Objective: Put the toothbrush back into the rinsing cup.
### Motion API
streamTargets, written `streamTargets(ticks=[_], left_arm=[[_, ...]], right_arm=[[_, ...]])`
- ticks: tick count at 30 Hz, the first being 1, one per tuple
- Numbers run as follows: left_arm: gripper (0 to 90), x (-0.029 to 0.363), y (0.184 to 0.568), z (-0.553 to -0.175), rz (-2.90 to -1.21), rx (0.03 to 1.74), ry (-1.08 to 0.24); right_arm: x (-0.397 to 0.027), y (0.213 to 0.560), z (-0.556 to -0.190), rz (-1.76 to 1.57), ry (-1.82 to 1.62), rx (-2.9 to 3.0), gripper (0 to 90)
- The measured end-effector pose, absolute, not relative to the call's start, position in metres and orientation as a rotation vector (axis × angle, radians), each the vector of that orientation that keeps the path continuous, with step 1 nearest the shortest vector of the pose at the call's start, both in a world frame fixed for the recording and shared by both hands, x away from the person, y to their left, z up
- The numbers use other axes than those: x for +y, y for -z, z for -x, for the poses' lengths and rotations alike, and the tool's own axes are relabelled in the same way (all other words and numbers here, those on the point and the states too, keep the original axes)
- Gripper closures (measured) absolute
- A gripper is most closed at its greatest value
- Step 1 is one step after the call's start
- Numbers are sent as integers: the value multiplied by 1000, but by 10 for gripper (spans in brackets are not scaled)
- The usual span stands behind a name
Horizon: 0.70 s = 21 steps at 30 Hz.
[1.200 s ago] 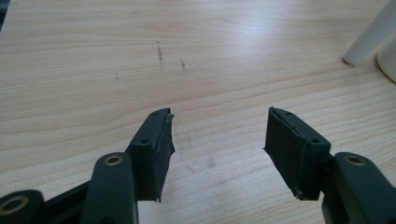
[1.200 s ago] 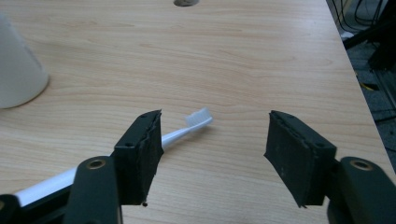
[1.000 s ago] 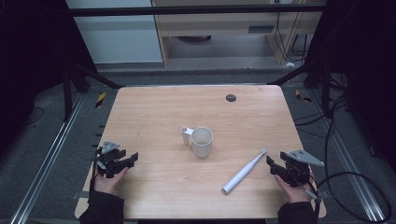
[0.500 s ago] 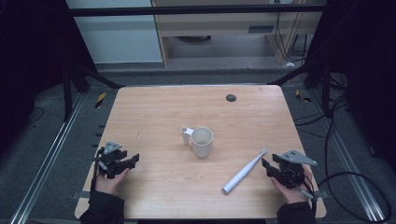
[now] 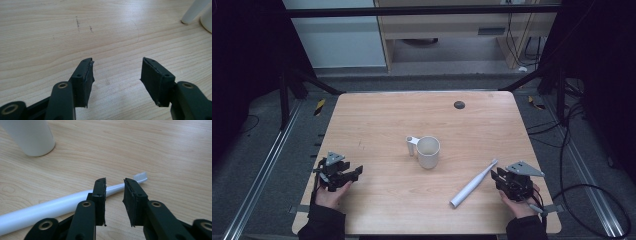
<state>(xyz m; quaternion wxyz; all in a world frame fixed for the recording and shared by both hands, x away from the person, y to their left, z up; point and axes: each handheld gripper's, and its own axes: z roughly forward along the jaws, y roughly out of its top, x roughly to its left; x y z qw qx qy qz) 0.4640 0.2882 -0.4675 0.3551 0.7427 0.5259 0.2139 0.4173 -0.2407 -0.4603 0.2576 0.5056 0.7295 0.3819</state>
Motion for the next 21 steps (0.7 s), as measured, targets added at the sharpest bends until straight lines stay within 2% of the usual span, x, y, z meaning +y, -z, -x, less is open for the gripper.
streamTargets(ticks=[14,21], left_arm=[[432,283,468,-464,-1940,1344,-556],[435,282,468,-465,-1948,1342,-557]], right_arm=[[-227,473,-432,-1395,-965,2051,886],[-227,476,-437,-1403,-962,2034,900]])
